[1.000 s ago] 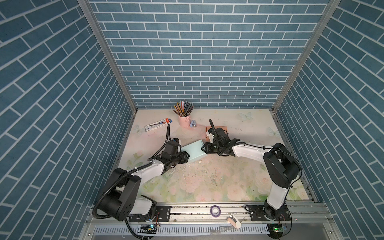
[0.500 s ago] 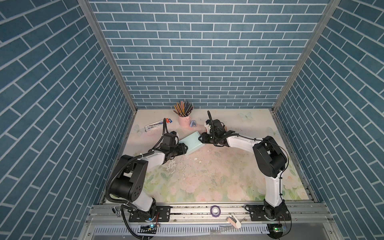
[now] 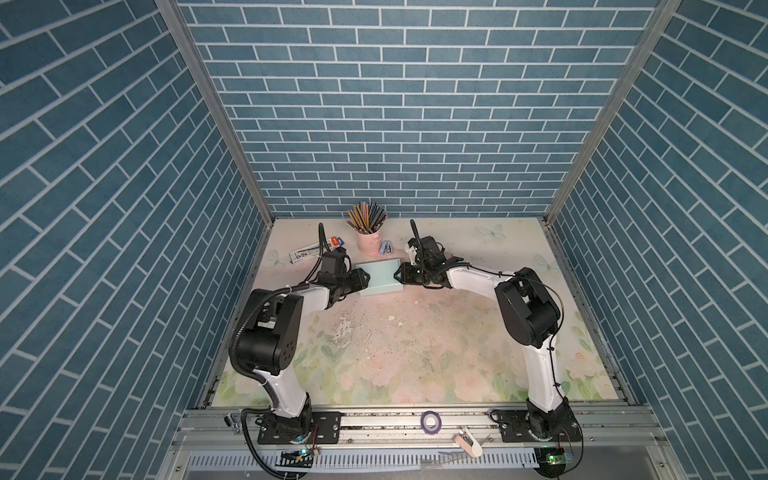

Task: Fold the paper box
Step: 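Carry the mint box with both grippers beside the pink box and lower it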

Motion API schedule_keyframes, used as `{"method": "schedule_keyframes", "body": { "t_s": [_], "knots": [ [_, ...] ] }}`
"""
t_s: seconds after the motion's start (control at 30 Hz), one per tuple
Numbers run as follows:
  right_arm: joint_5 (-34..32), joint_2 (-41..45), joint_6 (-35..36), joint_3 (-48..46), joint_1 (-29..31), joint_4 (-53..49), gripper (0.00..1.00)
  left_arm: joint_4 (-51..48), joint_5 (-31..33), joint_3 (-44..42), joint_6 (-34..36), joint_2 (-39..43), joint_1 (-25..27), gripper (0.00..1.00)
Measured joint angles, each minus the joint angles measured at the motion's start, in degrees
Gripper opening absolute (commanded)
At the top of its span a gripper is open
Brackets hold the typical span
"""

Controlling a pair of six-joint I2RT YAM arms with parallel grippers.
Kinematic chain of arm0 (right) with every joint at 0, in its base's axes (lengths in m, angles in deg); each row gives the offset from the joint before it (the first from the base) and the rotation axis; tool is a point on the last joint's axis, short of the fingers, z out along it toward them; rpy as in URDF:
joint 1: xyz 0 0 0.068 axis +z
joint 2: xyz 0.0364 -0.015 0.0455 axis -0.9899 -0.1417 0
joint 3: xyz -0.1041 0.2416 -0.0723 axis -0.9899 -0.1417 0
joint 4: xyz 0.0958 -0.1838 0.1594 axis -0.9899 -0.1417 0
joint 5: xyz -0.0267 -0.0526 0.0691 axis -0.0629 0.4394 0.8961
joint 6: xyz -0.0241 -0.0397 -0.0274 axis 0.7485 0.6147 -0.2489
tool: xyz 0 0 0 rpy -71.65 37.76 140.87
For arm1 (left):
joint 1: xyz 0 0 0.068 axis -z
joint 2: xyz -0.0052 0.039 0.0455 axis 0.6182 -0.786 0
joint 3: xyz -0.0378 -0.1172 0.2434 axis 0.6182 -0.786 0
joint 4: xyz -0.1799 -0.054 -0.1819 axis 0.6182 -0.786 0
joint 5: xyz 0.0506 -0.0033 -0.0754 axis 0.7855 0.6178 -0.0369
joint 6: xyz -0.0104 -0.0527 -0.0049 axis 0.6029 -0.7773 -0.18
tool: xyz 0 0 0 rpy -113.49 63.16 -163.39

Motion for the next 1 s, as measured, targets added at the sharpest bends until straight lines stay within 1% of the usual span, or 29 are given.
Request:
{"method": "schedule_keyframes", "body": {
  "t_s": [0.23,0.53,1.0],
  "knots": [
    [0.7,-1.6,-0.2,2.5,-0.1,-1.5,0.37,1.4,0.0,3.3,0.6,-2.3,-0.9,0.52],
    [0.7,-1.9,-0.2,3.6,-0.1,-3.3,0.38,2.3,0.0,4.0,0.7,-3.9,-1.0,0.52],
    [2.1,-2.1,-0.2,3.6,0.0,-3.3,0.41,4.1,-0.9,4.0,0.4,-4.0,-1.5,0.6]
  ]
}}
